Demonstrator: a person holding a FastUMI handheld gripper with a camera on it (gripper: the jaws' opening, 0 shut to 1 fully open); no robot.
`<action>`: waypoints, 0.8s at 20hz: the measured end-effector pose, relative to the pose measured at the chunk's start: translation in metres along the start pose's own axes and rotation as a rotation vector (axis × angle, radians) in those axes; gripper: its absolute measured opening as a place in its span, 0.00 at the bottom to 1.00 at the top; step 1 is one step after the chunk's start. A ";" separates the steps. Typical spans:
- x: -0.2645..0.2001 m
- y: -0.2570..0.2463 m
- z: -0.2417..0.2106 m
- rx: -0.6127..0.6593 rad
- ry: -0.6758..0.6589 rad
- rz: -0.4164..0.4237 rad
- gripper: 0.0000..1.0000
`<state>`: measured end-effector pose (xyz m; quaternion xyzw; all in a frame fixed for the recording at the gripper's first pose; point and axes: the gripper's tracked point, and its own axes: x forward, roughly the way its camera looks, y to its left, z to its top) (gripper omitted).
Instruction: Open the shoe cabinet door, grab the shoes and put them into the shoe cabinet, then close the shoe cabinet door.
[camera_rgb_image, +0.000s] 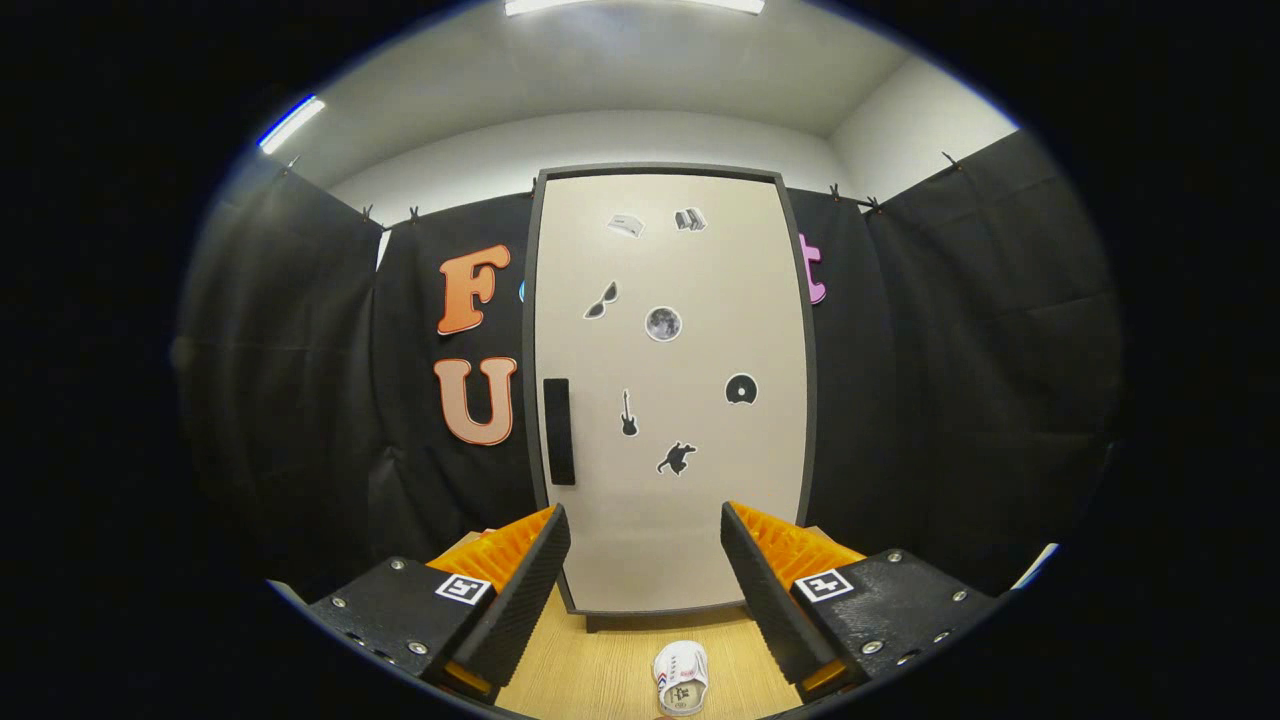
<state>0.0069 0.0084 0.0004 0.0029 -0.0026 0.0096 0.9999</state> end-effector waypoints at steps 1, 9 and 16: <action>0.002 0.002 0.000 0.003 0.001 0.002 0.95; 0.043 0.040 0.003 -0.008 0.005 0.054 0.95; 0.108 0.083 0.004 -0.031 -0.003 0.098 0.95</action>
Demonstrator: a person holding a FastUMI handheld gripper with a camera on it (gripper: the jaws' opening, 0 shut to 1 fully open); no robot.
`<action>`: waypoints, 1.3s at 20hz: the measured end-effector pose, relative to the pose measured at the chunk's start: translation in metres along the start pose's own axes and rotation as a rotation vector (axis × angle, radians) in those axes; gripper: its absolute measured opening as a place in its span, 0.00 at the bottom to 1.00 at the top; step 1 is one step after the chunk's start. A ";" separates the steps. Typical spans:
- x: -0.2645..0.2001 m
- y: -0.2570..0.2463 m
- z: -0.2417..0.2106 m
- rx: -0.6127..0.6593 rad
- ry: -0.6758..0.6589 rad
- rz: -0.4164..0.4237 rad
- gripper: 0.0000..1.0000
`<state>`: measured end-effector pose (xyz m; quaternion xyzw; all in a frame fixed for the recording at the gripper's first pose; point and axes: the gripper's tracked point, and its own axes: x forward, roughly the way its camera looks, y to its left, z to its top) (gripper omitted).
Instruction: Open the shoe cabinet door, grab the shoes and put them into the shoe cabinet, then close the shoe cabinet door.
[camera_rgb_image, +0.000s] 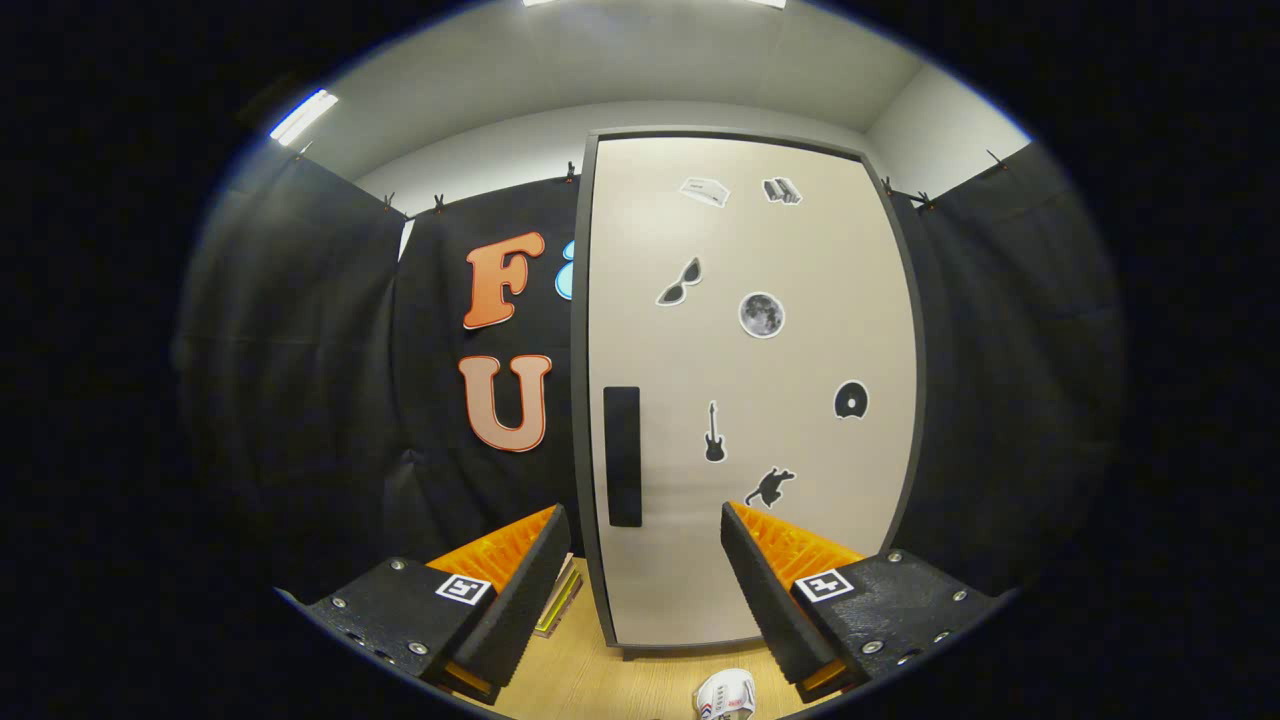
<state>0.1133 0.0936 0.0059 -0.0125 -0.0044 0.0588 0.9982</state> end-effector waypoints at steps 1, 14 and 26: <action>0.012 0.002 -0.001 -0.008 0.000 0.000 0.95; 0.111 0.020 -0.021 -0.028 0.033 -0.009 0.92; 0.120 0.013 -0.025 -0.011 0.050 -0.017 0.36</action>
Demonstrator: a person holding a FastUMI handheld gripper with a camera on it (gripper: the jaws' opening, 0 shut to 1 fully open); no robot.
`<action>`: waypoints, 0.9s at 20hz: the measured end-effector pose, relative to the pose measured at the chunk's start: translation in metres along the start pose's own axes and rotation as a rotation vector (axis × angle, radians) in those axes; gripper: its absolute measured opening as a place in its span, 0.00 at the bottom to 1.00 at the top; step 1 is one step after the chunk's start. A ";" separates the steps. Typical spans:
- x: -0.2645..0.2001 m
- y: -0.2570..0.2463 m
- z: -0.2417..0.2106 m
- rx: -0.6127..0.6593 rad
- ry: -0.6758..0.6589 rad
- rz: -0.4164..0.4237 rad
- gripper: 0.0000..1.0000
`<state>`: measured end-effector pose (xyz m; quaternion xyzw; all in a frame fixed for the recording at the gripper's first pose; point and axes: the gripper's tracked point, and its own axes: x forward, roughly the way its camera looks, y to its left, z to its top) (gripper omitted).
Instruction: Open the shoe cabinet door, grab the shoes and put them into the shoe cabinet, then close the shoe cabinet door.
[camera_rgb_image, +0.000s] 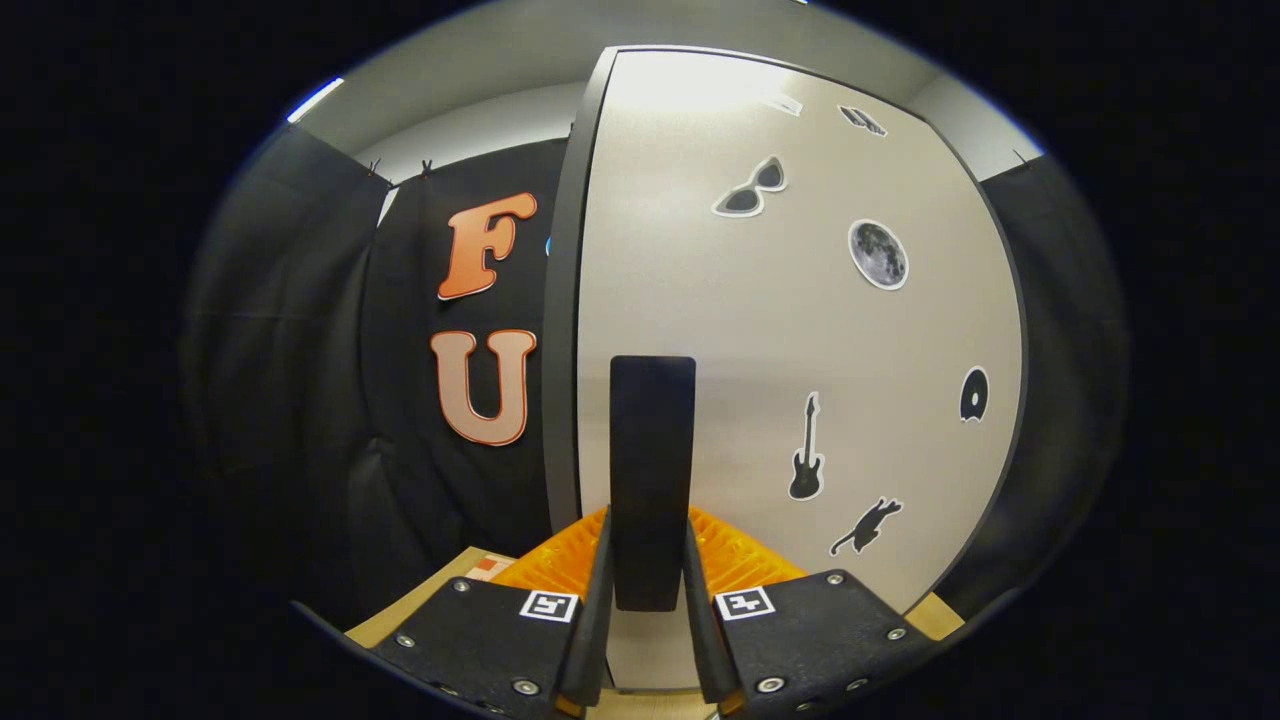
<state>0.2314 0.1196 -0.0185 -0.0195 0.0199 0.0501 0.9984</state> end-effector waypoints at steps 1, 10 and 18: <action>-0.001 0.000 -0.001 0.012 0.005 0.003 0.34; -0.038 -0.009 0.000 0.032 -0.005 -0.023 0.32; -0.058 -0.019 -0.002 0.077 -0.020 -0.021 0.30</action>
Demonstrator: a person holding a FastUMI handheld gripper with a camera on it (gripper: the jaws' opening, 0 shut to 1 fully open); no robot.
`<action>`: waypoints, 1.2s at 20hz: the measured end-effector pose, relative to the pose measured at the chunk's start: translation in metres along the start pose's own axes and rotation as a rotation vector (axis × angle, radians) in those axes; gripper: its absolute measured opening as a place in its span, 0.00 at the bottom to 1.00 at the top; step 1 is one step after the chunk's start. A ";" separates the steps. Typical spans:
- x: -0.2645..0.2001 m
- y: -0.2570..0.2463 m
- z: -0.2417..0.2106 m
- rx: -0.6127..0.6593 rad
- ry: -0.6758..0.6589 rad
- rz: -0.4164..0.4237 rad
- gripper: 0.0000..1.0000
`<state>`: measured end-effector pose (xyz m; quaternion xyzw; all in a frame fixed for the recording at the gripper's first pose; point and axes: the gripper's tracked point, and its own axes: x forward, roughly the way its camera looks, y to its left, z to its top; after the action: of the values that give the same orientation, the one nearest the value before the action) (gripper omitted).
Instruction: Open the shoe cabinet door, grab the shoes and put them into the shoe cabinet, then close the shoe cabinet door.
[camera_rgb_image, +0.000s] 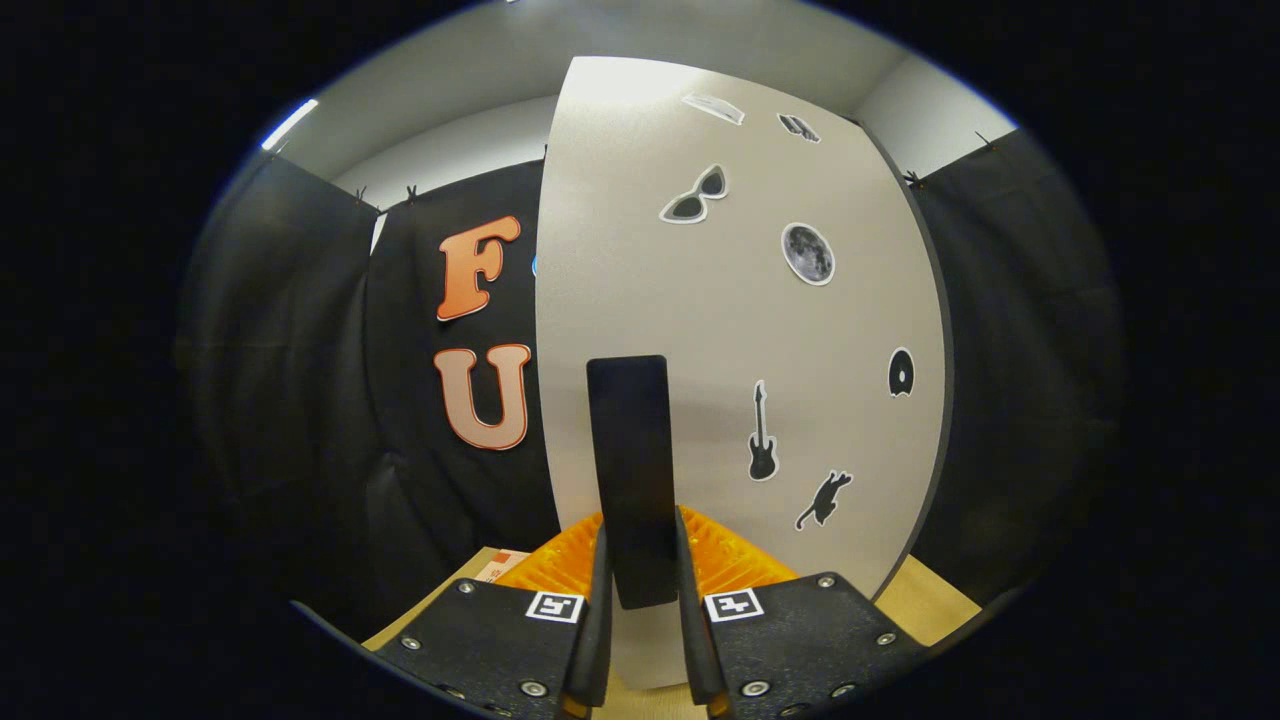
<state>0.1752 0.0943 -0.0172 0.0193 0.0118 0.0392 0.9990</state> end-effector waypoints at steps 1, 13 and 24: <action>-0.002 -0.001 0.000 0.002 0.000 -0.002 0.30; -0.038 -0.024 0.000 0.019 0.005 -0.021 0.30; -0.068 -0.064 0.000 0.014 0.004 -0.129 0.30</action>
<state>0.1122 0.0250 -0.0181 0.0252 0.0153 -0.0252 0.9992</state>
